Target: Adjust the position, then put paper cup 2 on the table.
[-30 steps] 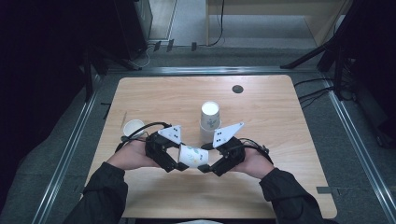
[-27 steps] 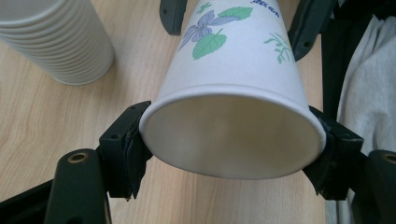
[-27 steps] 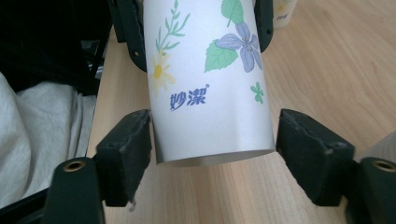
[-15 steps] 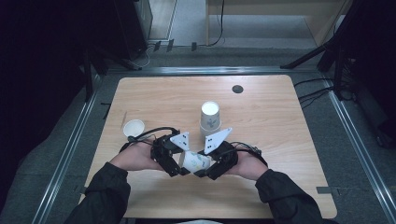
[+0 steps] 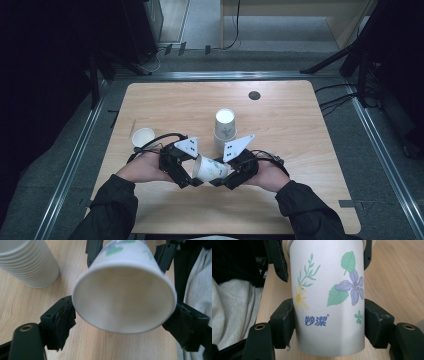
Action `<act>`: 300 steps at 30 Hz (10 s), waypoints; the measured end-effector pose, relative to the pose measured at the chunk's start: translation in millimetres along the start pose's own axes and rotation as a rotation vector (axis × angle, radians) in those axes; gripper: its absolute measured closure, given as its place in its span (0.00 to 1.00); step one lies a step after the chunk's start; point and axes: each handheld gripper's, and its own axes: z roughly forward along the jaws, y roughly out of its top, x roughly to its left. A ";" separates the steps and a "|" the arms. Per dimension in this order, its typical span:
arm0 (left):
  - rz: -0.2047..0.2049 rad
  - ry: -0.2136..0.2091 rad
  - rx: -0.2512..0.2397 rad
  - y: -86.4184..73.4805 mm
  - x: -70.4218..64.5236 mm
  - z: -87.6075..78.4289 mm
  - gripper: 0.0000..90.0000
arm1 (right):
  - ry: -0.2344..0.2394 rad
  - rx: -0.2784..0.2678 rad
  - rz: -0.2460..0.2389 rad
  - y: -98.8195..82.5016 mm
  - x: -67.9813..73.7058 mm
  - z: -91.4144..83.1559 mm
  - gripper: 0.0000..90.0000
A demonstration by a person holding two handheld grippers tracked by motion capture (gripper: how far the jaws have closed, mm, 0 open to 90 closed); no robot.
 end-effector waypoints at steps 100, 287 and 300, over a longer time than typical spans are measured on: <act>-0.203 0.151 -0.126 -58.6 22.4 -60.5 0.27 | -0.421 -0.058 0.320 -45.7 -25.9 -57.6 0.24; -0.410 0.294 -0.165 -49.3 23.3 -57.2 0.19 | -0.432 -0.016 0.322 -52.4 -46.3 -62.7 0.24; -0.396 0.307 -0.205 -32.6 18.9 -27.3 0.19 | -0.415 0.002 0.292 -49.3 -44.5 -56.1 0.24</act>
